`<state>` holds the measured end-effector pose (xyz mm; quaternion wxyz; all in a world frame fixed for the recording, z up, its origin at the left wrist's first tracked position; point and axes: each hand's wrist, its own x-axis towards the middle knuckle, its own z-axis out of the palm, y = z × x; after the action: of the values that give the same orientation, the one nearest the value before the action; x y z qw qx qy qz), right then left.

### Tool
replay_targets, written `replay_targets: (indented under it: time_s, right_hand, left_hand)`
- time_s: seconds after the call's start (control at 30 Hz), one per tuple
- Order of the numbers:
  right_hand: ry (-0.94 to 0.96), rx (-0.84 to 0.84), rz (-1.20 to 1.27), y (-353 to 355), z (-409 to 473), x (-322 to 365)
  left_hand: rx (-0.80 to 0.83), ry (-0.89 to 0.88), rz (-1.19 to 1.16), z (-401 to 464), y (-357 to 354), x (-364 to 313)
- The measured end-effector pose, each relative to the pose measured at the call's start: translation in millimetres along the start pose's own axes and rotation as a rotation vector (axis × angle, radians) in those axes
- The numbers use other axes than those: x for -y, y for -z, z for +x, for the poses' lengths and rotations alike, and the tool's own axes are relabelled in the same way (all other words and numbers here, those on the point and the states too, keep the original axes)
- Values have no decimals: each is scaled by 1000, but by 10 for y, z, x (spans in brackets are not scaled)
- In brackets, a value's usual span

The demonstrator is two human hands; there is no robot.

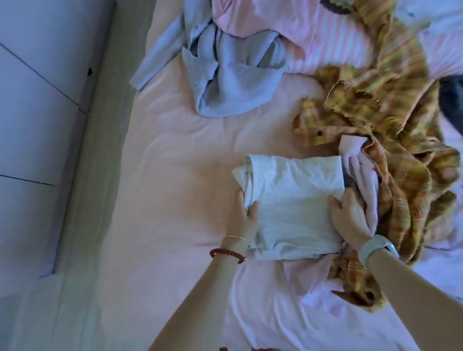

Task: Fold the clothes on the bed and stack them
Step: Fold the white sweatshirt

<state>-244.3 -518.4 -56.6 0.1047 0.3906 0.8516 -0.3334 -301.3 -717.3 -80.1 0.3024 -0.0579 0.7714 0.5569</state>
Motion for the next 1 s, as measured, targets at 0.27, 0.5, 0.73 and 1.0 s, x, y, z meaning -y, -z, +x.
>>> replay_targets:
  time_s: [0.27, 0.5, 0.73, 1.0]
  right_hand:
    - [29, 30, 122, -454, -448, 536]
    - [-134, 254, 347, -1132, -506, 604]
    - [62, 138, 67, -1367, -1022, 372]
    - [101, 91, -388, -1439, -945, 453]
  left_hand:
    - [-171, -22, -64, -123, 796, 57]
    - [-163, 70, -66, -93, 1327, 529]
    - [-175, -47, 179, -323, 1163, 764]
    - [-405, 20, 852, -306, 982, 674]
